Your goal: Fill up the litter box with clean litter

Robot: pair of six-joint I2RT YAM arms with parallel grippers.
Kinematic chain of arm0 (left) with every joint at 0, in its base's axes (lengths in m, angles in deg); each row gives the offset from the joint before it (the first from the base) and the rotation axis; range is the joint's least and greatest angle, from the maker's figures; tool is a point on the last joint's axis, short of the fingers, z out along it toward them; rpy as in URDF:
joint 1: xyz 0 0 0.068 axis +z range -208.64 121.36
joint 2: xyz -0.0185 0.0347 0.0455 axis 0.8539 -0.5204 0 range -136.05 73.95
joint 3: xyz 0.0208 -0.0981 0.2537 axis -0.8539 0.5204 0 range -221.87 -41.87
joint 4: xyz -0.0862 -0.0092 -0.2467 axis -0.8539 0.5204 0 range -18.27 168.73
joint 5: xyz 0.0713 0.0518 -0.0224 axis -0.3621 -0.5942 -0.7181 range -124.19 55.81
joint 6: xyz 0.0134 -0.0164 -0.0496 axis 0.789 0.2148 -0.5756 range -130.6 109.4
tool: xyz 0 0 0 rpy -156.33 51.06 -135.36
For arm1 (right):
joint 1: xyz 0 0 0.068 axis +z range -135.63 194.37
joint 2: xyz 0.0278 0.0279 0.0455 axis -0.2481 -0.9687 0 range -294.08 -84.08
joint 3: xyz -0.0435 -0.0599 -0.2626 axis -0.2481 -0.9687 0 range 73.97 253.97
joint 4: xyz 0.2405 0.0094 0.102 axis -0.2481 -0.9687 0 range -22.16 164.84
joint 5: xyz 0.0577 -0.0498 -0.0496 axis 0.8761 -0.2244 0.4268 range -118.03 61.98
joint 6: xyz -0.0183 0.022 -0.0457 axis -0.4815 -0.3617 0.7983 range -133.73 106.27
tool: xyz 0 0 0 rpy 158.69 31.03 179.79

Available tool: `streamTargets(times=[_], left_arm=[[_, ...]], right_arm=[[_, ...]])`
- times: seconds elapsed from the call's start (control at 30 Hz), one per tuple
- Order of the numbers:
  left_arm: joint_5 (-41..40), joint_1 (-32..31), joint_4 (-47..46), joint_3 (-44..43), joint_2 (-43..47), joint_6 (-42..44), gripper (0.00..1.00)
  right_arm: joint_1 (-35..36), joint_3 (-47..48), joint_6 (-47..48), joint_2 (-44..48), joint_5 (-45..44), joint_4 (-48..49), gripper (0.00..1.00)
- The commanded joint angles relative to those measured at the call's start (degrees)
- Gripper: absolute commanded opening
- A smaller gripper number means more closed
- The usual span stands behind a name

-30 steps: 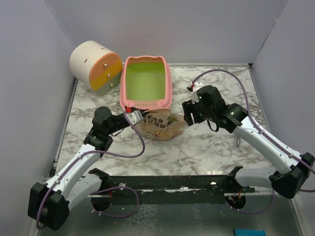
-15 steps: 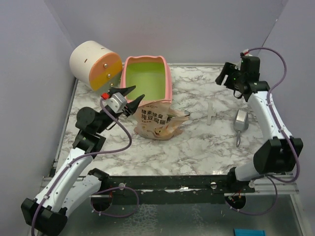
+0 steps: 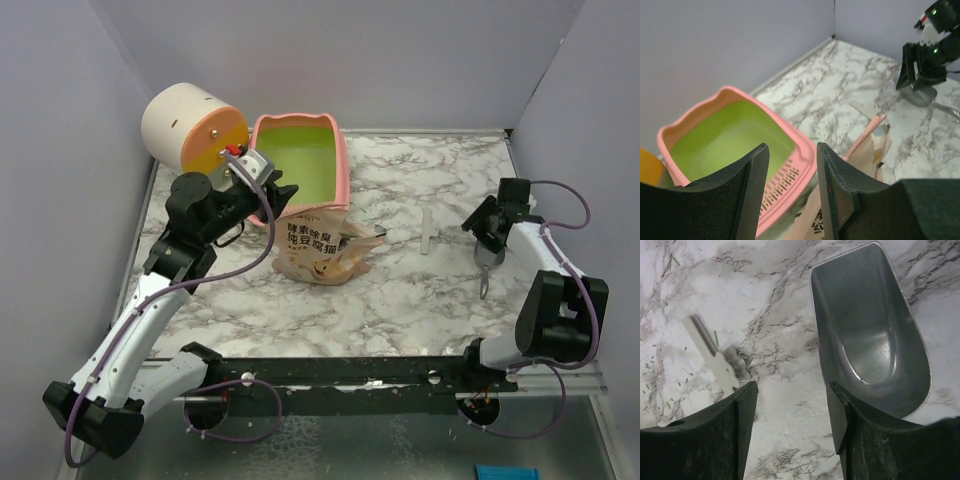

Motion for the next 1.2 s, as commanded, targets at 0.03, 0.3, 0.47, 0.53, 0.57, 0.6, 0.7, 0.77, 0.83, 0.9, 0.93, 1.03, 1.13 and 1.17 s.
streamTargets(times=[0.03, 0.3, 0.47, 0.53, 0.57, 0.6, 0.7, 0.77, 0.83, 0.9, 0.93, 1.03, 1.13, 1.17], left_arm=[[2.9, -0.2, 10.1, -4.2, -3.7, -2.2, 0.44], [3.3, -0.3, 11.9, -5.4, -5.5, -2.6, 0.42], [2.8, -0.2, 15.8, -9.7, -7.9, -3.5, 0.42], [3.0, -0.2, 17.6, -11.8, -9.3, -4.3, 0.41], [3.3, -0.2, 18.4, -12.8, -9.9, -4.7, 0.41], [3.5, -0.2, 19.3, -13.6, -10.4, -5.1, 0.41], [4.2, -0.2, 20.9, -15.4, -11.5, -5.9, 0.4], [4.3, -0.1, 22.0, -16.1, -12.0, -5.9, 0.4], [4.6, -0.1, 22.8, -16.5, -12.4, -5.7, 0.4], [5.0, -0.1, 22.8, -16.3, -12.5, -5.7, 0.4], [5.1, -0.2, 22.9, -16.3, -12.6, -5.7, 0.4], [5.9, -0.2, 22.4, -16.1, -13.1, -5.8, 0.39], [6.5, -0.2, 22.3, -16.1, -13.8, -6.0, 0.38], [6.7, -0.2, 22.3, -16.0, -14.1, -6.1, 0.38]], right_arm=[[-0.7, -1.8, -0.6, 3.7, -8.2, 3.4, 0.57], [-0.7, -4.0, 4.9, 4.0, -11.5, 5.6, 0.58], [-0.8, -6.4, 8.3, 2.4, -6.6, 9.3, 0.58], [-0.8, -6.6, 9.9, 0.8, -3.5, 10.4, 0.58], [-0.7, -6.5, 10.5, 0.1, -1.9, 10.8, 0.58], [-0.7, -6.4, 11.1, -0.7, -0.5, 11.0, 0.58], [-0.6, -6.6, 12.9, -2.7, 3.8, 12.2, 0.52], [-0.5, -7.5, 13.2, -3.1, 4.6, 13.1, 0.45], [-0.4, -8.5, 13.1, -3.2, 4.3, 14.0, 0.37], [-0.2, -9.4, 13.2, -3.2, 4.2, 14.4, 0.29], [-0.1, -9.8, 13.2, -3.2, 4.2, 14.7, 0.23], [0.1, -10.7, 13.5, -3.4, 3.8, 15.0, 0.04], [0.7, -11.7, 13.3, -2.5, 3.6, 15.8, 0.01], [1.0, -12.0, 13.4, -1.7, 3.6, 16.1, 0.01]])
